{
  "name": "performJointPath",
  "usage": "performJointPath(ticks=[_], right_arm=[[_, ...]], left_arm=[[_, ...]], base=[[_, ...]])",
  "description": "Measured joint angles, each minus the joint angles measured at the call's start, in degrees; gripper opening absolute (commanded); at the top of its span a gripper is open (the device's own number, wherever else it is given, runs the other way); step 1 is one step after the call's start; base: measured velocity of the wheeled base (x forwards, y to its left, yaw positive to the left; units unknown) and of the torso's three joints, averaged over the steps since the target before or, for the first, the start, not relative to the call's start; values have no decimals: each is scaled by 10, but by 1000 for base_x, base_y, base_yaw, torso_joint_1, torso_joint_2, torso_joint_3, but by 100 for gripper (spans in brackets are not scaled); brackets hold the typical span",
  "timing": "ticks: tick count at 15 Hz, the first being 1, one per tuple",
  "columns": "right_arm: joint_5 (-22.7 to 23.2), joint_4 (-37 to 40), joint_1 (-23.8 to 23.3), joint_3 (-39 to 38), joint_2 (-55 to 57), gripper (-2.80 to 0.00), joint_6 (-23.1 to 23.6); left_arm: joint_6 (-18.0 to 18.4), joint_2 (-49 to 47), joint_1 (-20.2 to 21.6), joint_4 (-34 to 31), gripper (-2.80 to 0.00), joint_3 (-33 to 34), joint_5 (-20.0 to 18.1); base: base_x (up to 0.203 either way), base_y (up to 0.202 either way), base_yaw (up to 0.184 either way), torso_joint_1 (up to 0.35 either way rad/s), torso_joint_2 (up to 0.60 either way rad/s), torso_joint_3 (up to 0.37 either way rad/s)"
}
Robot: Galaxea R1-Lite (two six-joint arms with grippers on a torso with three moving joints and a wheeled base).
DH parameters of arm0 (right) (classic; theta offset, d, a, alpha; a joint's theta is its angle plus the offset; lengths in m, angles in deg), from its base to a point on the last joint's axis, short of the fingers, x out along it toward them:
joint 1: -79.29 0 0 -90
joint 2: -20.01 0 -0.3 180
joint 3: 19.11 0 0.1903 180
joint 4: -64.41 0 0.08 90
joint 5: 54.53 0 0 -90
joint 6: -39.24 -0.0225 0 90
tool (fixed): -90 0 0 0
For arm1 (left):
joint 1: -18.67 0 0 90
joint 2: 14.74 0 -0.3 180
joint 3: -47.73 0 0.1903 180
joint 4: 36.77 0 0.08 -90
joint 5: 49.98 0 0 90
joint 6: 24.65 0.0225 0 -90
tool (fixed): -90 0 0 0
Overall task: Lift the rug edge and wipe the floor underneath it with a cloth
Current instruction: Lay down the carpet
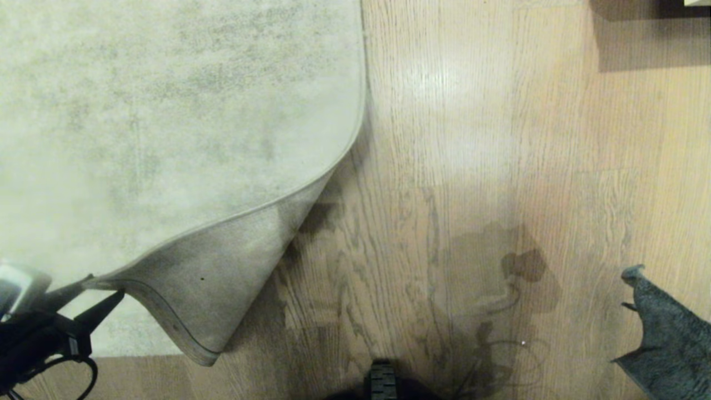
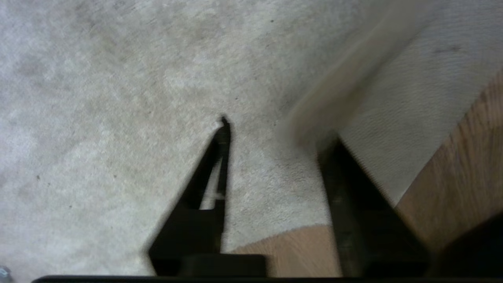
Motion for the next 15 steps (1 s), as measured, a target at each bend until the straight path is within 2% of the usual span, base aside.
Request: performJointPath(ticks=[9,12,15], right_arm=[[0,0,0,0,0,-280,0],[0,0,0,0,0,-280,0],[0,0,0,0,0,-280,0]], left_arm=[[-110,108,0,-21,0,0,0],[-118,178,2,-97,0,0,5],[-120,283,9,-220,0,0,15]], base=[[0,0,0,0,0,0],[0,0,0,0,0,0],[0,0,0,0,0,0]])
